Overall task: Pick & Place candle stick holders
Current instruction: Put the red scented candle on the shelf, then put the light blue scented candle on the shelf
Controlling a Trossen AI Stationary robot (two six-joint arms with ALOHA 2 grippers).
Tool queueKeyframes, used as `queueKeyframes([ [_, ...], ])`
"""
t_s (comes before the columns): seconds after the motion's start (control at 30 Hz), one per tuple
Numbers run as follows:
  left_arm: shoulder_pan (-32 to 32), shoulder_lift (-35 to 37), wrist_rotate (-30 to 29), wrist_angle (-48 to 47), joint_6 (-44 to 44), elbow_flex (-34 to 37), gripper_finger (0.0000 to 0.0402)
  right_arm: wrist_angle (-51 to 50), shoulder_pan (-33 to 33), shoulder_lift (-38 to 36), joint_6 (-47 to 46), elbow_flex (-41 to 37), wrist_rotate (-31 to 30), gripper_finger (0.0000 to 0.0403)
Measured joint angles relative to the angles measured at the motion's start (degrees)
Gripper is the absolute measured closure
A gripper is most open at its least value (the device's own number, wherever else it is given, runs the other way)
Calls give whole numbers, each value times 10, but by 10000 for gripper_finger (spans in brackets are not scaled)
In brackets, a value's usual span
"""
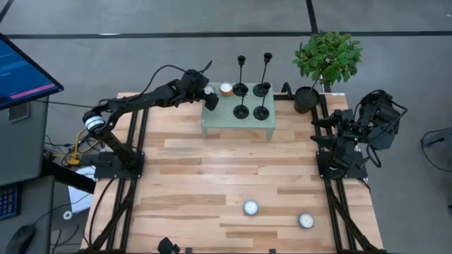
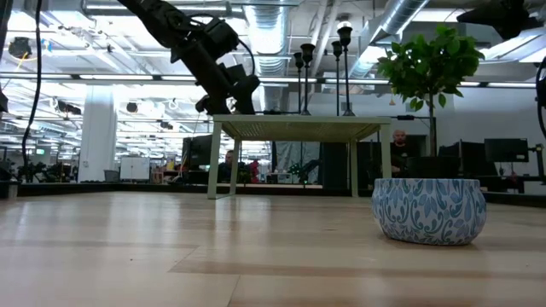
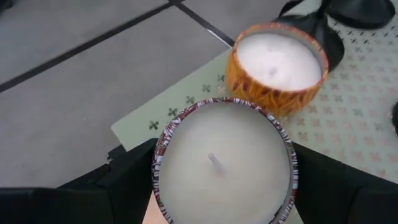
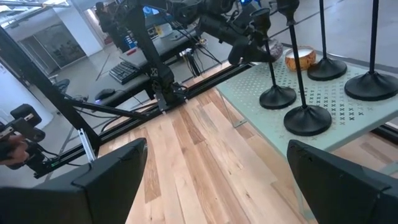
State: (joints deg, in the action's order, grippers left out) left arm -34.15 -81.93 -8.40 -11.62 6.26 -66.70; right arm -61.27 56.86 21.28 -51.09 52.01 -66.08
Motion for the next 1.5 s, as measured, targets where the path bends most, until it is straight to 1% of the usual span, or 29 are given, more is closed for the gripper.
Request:
queueKeyframes([
  [0.17,0,1,0,11,0,0,84,0,0,0,0,0,0,26],
  [0.53,0,2,-1,15,0,0,62,0,0,0,0,0,0,26],
  [0.7,-1,2,-1,15,-45,-8,60,5,0,0,0,0,0,26],
  [0.93,-3,35,-5,12,-54,-40,60,5,0,0,-3,0,0,26],
  [1.03,13,78,7,14,-54,-48,60,5,0,0,-6,0,2,26],
  [1.17,71,147,45,-7,-51,-49,69,5,0,0,-6,0,4,26],
  [1.27,143,188,84,-36,-26,-49,74,4,0,0,-6,0,4,26],
  [1.3,172,197,87,-44,-16,-49,75,3,0,0,-6,0,4,26],
  [1.37,240,205,85,-49,-10,-49,75,0,0,0,-5,0,4,26],
  [1.5,372,180,32,-56,-14,-49,75,0,0,0,-2,0,4,26],
])
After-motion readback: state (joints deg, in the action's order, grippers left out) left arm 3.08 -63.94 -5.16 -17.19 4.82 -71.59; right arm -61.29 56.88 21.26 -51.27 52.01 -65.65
